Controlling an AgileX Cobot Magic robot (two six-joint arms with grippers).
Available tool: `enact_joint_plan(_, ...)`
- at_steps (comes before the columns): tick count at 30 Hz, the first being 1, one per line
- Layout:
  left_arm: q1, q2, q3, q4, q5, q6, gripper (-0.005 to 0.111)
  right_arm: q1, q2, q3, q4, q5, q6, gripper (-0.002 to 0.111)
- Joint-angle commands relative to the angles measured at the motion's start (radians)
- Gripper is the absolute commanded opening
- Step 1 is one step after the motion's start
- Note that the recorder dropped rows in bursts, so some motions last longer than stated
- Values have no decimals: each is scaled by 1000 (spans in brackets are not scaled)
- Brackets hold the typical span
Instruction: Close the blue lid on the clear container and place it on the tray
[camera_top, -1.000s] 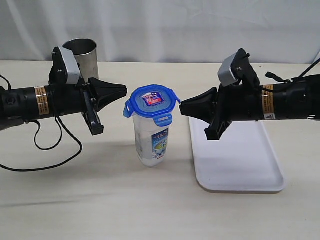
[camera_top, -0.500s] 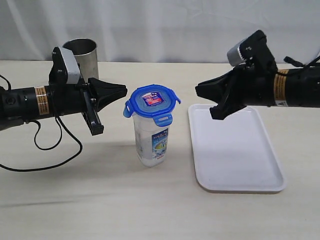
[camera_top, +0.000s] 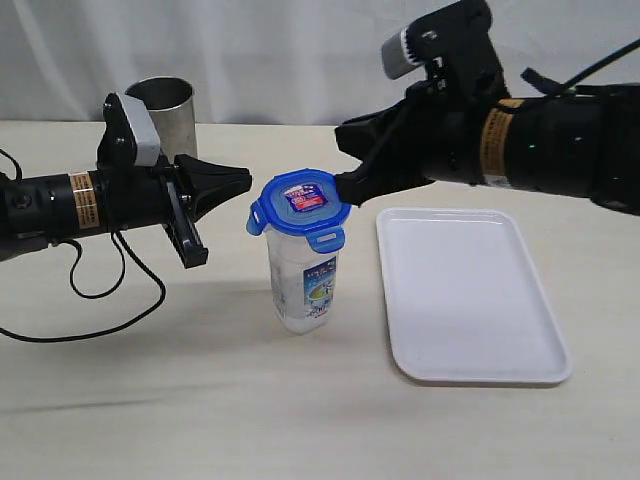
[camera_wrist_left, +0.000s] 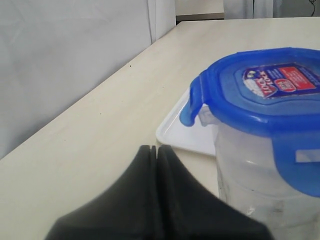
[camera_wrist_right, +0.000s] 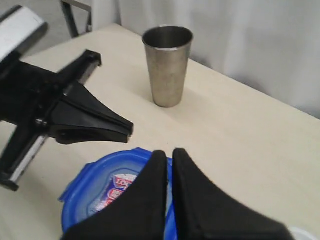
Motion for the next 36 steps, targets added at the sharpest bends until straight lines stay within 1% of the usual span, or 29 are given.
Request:
enact_joint_plan(1,-4,1,-5,-14,17,-2,0,71,48,-36,19,144,13,5)
enact_joint_plan(5,-4,1,-5,-14,17,-2,0,95,80,-49,19,139,15,5)
enact_joint_plan(8,-4,1,-5,-14,17,-2,0,95,100,-54,19,114,18,5)
enact_joint_plan(17,-4,1,-5,-14,17,-2,0,95,115,-52,19,122,22,5)
enact_joint_plan(23,-4,1,-5,-16,17,-2,0,95,164,-55,16,122,22,5)
enact_joint_plan(36,-4,1,-5,-18,17,-2,0,95,166,-55,16,100,22,5)
